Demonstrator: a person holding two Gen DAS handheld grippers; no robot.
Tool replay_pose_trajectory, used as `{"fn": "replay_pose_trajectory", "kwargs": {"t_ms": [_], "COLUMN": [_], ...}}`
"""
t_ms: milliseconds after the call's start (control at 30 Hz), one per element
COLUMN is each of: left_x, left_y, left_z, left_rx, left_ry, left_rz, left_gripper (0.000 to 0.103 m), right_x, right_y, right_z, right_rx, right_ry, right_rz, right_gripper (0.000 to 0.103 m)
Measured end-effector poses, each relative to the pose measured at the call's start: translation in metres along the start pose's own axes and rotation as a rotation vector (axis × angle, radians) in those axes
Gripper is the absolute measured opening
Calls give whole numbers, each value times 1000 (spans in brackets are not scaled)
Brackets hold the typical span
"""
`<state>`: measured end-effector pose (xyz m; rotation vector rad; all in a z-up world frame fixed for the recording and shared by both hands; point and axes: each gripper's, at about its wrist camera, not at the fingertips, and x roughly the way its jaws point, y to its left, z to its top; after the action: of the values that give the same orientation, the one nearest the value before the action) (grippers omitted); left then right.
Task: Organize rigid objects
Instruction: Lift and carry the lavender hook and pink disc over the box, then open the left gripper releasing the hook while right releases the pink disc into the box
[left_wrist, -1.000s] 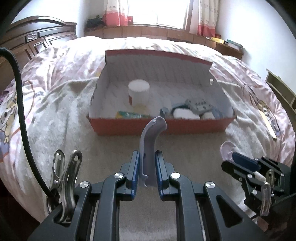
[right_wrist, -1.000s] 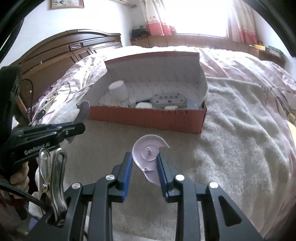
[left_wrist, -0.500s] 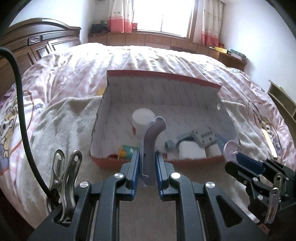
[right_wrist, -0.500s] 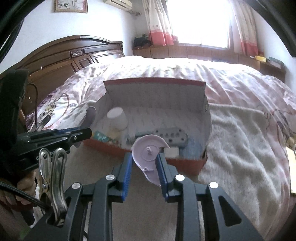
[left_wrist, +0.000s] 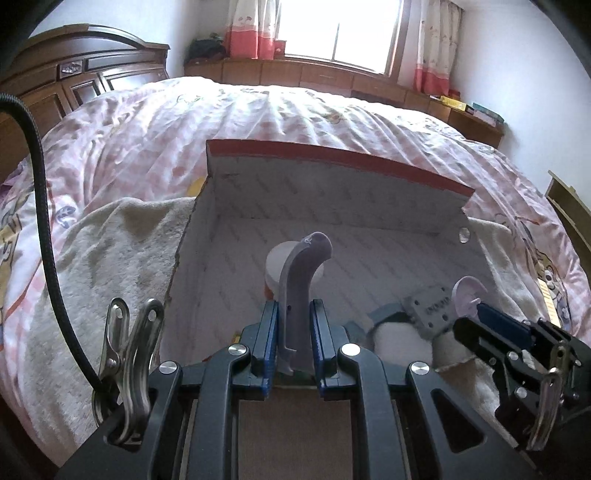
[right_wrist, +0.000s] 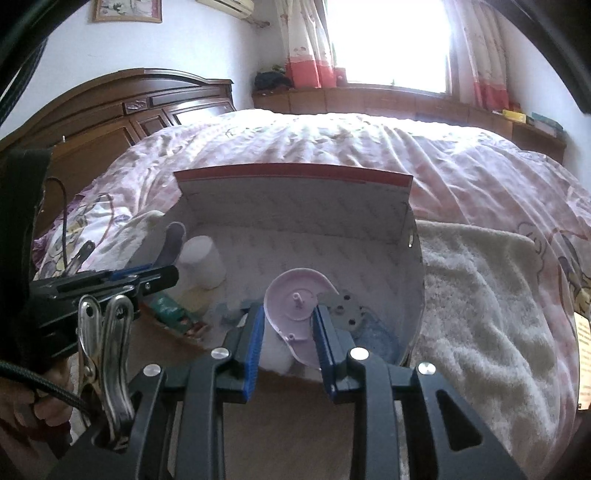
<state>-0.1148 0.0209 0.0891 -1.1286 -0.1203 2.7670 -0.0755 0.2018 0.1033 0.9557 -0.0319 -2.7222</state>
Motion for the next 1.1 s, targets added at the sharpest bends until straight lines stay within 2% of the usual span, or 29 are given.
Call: {"fn": "replay_pose_trajectory", "kwargs": {"t_ms": [333,433,467,800,1100], "left_x": [12,14,15,12,-3], "left_y": [0,0,0,0,4], "left_z": [1,1,1,-1,-3], "left_rx": [8,8,6,2,-8], "left_ry": [14,27,33,28,17], "left_rz": [20,24,27,66,73], "left_gripper": [18,20,24,32,33], "right_x": [15,15,15,7,-5], "right_y": [-7,-9,-9,-7,2], "right_z": [0,-1,-1,-2,-5], "right_rx": [7,20,23,37,33], "right_ry": [17,13,11,-5,-18], "right_rz": [-30,-26,-24,-9,6], "right_gripper": [29,39,39,40,41]}}
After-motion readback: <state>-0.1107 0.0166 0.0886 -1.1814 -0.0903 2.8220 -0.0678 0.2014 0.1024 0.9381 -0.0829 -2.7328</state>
